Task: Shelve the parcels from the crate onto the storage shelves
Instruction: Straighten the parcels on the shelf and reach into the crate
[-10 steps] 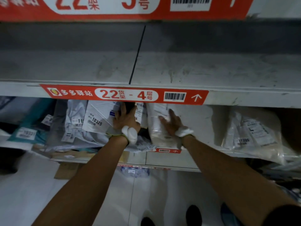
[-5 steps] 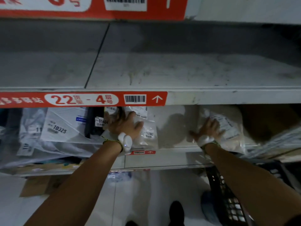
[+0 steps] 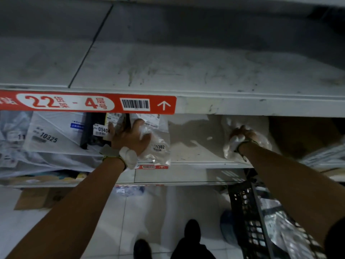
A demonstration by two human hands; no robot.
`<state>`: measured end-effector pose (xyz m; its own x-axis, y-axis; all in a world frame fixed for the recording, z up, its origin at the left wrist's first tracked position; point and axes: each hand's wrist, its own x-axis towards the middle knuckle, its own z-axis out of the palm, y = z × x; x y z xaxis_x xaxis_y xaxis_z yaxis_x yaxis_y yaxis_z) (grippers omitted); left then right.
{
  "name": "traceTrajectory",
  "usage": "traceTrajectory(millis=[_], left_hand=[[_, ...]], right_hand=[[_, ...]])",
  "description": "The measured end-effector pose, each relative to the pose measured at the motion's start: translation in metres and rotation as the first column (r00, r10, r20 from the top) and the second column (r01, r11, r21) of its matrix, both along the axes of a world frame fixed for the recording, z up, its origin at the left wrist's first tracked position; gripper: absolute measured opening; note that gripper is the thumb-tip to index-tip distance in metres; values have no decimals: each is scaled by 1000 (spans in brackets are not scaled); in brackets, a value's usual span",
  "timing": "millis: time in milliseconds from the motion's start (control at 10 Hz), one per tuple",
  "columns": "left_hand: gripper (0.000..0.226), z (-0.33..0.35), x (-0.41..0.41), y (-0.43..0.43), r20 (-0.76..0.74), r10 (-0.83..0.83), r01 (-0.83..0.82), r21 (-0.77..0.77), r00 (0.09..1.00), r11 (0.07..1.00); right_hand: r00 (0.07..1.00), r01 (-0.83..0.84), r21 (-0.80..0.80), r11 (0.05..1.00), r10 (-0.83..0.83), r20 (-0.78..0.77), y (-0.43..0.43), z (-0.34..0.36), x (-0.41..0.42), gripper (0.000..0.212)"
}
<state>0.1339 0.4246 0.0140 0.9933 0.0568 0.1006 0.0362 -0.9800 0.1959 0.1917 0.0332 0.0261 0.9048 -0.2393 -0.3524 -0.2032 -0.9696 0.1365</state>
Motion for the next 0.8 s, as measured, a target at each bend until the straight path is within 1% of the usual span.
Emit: traceTrajectory(millis=[100, 200, 300, 400, 500, 600, 700, 800], left_hand=[[53, -1, 1, -2, 17, 14, -14, -5, 1000, 1000], [56, -2, 1, -1, -2, 20, -20, -7, 1000, 1000], [55, 1, 5, -2, -29, 26, -27, -22, 999, 999], [57, 2, -3, 1, -75, 20, -21, -11, 997, 1000], [58, 10, 1, -7, 68, 31, -38, 94, 997, 995], [57, 16, 18, -18, -251, -207, 238, 101, 946, 966], [46, 35, 34, -57, -436, -343, 407, 59, 832, 912], [50, 36, 46, -100, -439, -310, 296, -102, 843, 950]], right_hand=[[992, -7, 96, 995, 19, -122, 1, -22, 36, 85], [993, -64, 288, 955, 88, -73, 56, -4, 34, 57], [977, -190, 461, 867, 212, 4, 104, 11, 20, 34], [989, -146, 587, 797, 110, 97, 121, -2, -8, 33], [941, -71, 444, 893, -88, 327, 107, -25, -40, 50], [875, 182, 482, 857, -365, 317, 103, -46, -59, 85], [729, 348, 622, 701, -619, 290, 116, -59, -60, 101], [839, 219, 631, 744, -474, 267, 107, -80, -63, 96]])
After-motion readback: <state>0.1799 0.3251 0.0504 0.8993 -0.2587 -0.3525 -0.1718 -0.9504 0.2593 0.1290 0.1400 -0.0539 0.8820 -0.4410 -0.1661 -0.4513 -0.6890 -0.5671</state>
